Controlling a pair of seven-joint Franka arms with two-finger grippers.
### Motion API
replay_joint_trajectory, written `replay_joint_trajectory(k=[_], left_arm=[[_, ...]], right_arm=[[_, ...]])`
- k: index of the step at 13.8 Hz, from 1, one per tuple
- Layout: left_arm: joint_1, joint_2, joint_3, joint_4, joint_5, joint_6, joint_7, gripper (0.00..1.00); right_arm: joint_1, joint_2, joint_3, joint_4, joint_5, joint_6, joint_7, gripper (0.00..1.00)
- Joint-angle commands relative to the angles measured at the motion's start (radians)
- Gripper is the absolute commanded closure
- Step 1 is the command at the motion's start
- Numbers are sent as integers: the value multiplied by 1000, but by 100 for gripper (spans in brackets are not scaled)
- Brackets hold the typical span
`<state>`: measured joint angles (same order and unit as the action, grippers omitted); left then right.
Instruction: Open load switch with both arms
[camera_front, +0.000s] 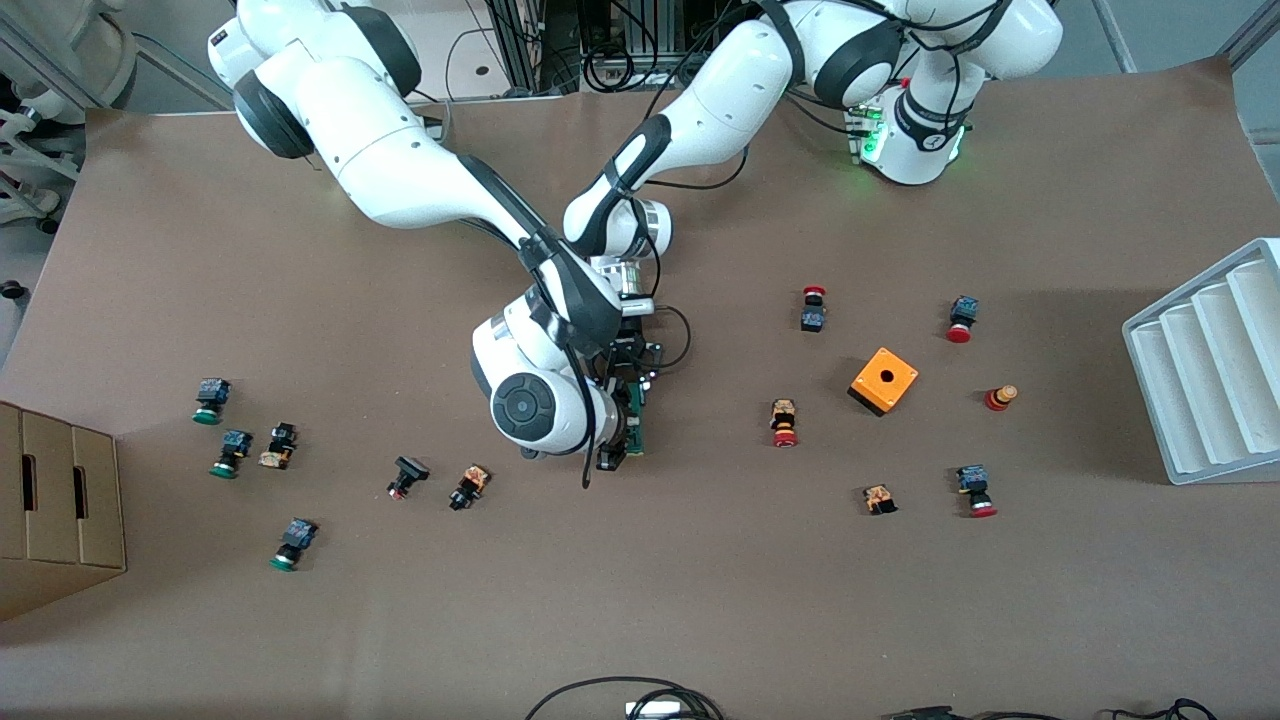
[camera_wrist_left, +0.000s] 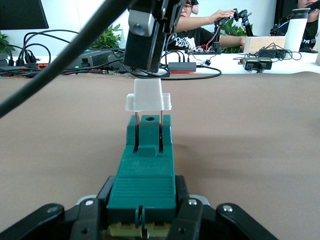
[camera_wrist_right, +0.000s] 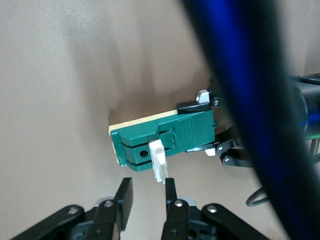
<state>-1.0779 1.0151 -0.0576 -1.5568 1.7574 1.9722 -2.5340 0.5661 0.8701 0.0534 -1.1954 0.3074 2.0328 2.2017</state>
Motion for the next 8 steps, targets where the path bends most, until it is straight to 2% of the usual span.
replay_joint_trajectory(k=[1,2,4,5,8], left_arm=[[7,16,-4,21,7,8,14,48],[7,16,-4,21,7,8,14,48],[7,17,-4,21,7,8,14,48],[7,17,-4,21,7,8,14,48],[7,17,-4,20,7,8,14,48]], right_arm=[[1,17,2,22,-19,0,1,71],[1,17,2,22,-19,0,1,74],[1,15,2,22,-19,0,0,74],[0,17,2,23,-19,1,-4,80],[-6,20,2,23,-19,4,-14,83]])
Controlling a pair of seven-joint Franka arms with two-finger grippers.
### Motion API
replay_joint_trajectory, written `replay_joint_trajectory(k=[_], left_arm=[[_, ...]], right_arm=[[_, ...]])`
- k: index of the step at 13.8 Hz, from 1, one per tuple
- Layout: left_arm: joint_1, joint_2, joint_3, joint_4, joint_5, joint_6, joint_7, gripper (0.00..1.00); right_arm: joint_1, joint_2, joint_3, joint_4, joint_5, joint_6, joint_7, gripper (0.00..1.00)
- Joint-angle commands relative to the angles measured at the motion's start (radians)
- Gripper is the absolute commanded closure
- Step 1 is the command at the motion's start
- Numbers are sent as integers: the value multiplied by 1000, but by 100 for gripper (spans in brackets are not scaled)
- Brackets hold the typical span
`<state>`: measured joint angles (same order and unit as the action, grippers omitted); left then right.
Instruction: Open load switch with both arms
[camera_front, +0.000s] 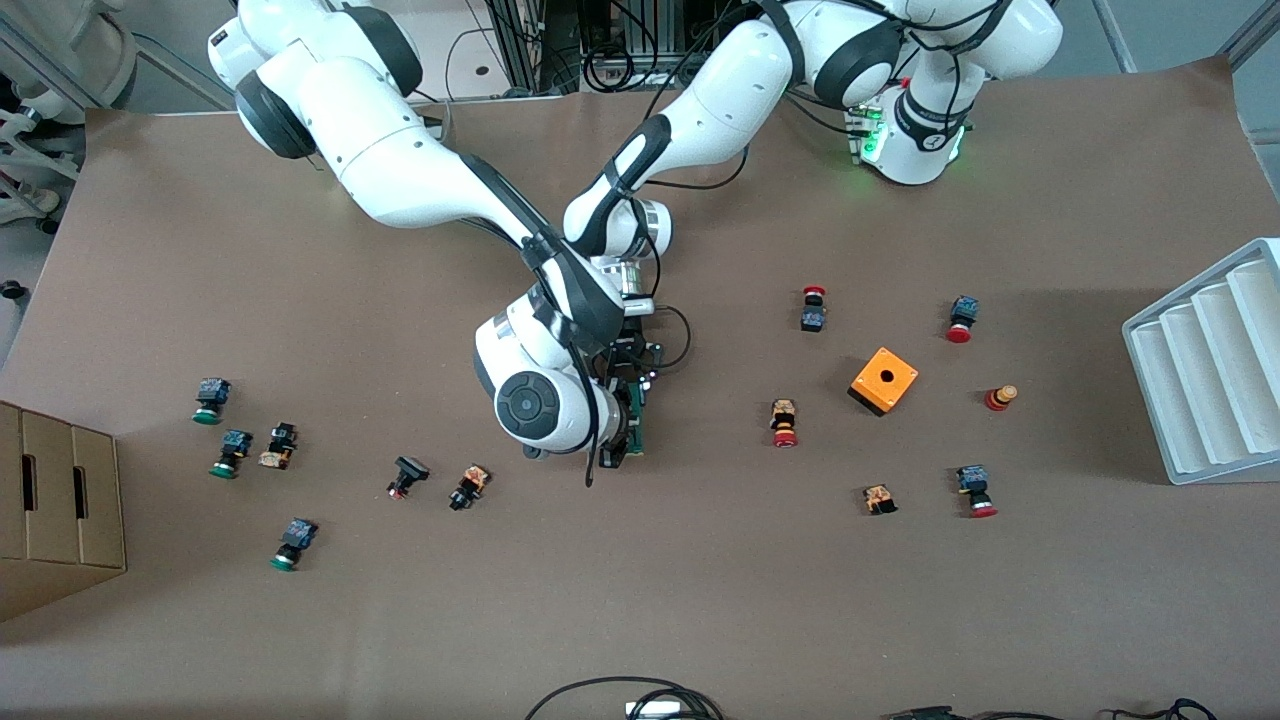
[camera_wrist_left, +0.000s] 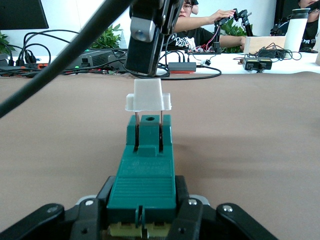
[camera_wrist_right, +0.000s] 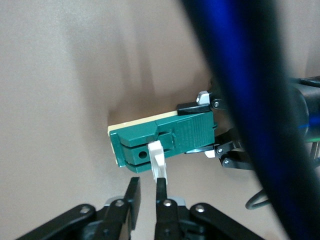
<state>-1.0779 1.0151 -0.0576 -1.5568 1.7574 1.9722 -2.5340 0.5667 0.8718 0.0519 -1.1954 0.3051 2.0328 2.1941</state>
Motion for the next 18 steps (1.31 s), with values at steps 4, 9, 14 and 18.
replay_joint_trajectory(k=[4,9,14,18], left_arm=[[9,17,-4,21,7,8,14,48],[7,16,-4,21,7,8,12,48],[7,16,-4,21,7,8,14,48],[7,16,-4,21,7,8,14,48]], right_arm=[[-13,29,3,30,-17,18,-19,83],[-7,27,5,20,-17,20,-16,83],[-4,9,6,-24,-18,21,-17,83],[-5,-13,11,-52,-27,18,-19,83]])
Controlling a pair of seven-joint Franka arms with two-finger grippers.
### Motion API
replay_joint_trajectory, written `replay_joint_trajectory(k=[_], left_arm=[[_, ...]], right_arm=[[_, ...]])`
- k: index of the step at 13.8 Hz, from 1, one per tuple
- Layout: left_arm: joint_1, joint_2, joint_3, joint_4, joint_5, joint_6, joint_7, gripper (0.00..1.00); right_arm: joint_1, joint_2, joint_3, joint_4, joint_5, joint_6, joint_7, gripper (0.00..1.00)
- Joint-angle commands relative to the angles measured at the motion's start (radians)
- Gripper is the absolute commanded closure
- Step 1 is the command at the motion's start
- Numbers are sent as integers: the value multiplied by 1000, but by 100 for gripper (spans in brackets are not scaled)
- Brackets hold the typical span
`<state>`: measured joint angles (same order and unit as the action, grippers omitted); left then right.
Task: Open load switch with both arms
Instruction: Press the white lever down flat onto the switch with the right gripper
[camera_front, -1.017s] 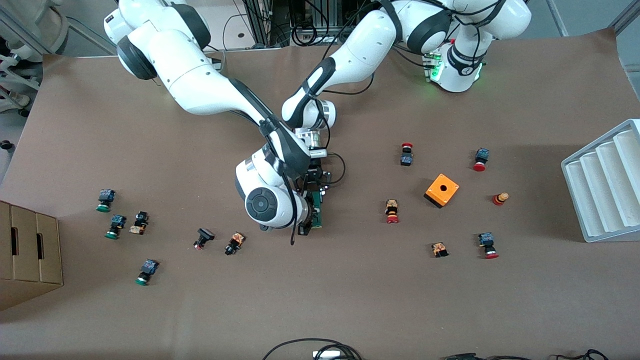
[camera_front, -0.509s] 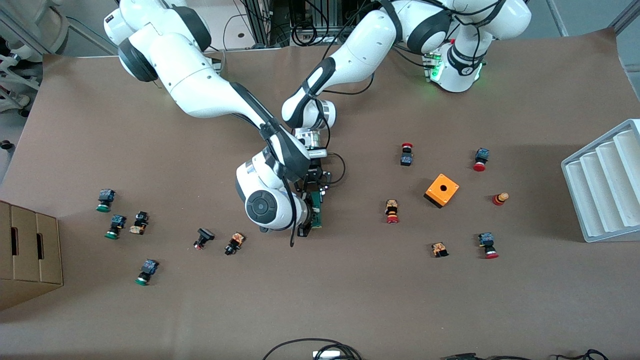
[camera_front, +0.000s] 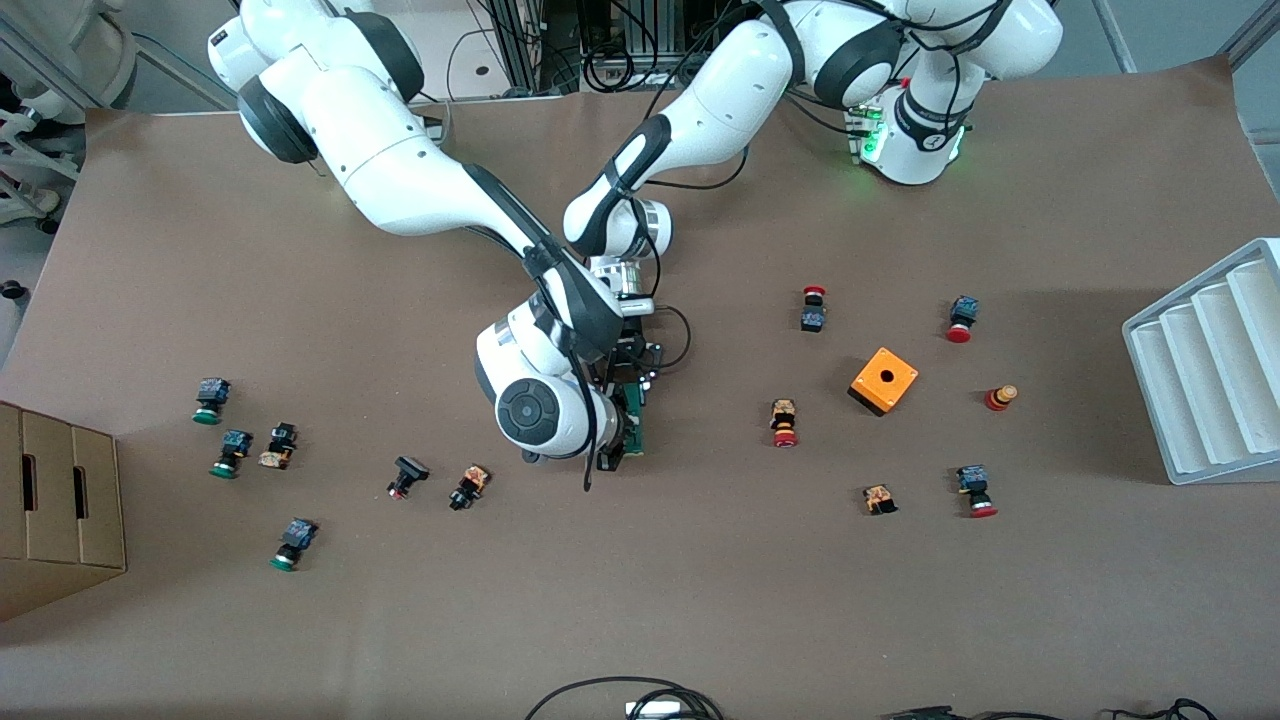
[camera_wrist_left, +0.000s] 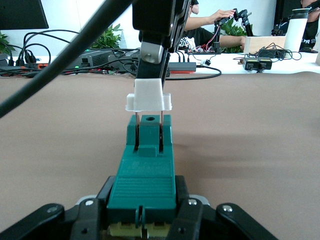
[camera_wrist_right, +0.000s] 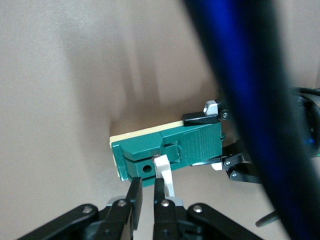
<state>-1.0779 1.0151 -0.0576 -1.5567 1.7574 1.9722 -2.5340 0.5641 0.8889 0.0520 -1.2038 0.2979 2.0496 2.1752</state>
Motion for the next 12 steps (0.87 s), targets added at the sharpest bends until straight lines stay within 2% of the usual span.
replay_joint_trajectory(k=[1,12], left_arm=[[7,16,-4,21,7,8,14,48],[7,16,-4,20,7,8,14,48]], right_arm=[[-4,-36,11,-51,-22,0,-1,83],[-1,-94,14,-141,-22,-8,-28,83]])
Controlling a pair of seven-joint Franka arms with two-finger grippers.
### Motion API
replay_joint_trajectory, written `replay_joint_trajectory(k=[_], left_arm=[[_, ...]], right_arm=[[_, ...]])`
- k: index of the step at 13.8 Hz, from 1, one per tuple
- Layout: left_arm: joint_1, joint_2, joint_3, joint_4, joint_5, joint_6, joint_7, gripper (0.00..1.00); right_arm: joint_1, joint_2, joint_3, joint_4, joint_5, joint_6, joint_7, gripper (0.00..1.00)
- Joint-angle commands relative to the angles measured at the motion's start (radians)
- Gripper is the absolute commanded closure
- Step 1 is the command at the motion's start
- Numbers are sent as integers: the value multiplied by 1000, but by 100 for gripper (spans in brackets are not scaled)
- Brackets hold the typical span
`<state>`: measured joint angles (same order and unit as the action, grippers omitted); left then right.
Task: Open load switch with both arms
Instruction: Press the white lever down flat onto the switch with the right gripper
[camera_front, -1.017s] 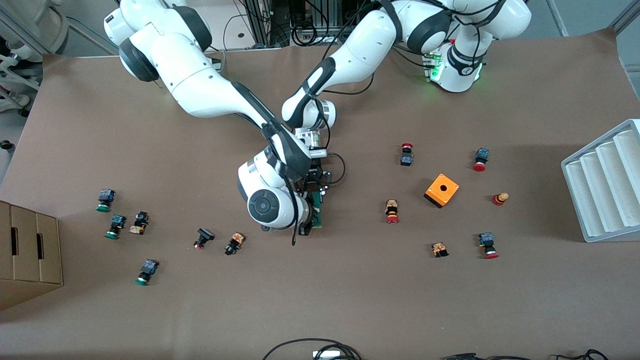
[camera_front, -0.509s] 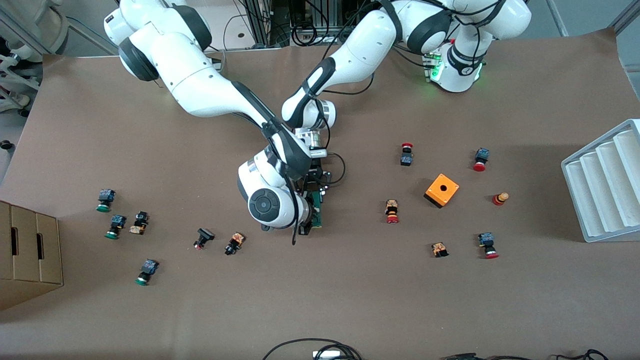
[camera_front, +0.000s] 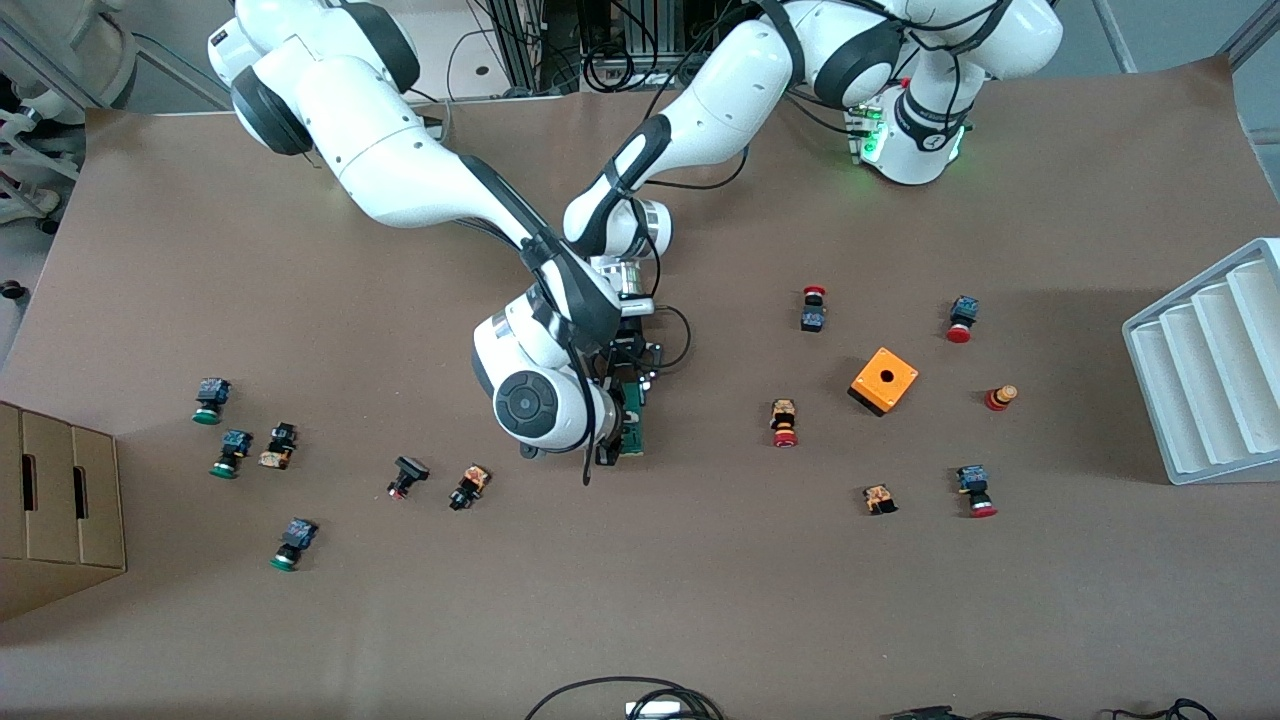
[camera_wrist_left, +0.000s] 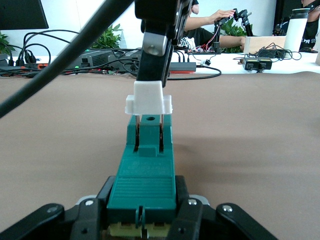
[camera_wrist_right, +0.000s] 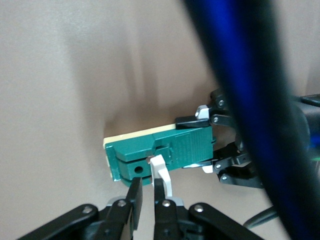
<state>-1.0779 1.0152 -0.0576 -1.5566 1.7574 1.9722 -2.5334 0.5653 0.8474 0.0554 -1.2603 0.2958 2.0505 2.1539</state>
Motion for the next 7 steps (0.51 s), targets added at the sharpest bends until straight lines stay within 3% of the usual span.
replay_joint_trajectory(k=[1,7], left_arm=[[7,16,-4,20,7,8,13,48],[7,16,-4,20,7,8,13,48]], right_arm=[[-2,-51,14,-85,-20,-6,-8,83],[13,-44,17,-94,-29,13,-3,83]])
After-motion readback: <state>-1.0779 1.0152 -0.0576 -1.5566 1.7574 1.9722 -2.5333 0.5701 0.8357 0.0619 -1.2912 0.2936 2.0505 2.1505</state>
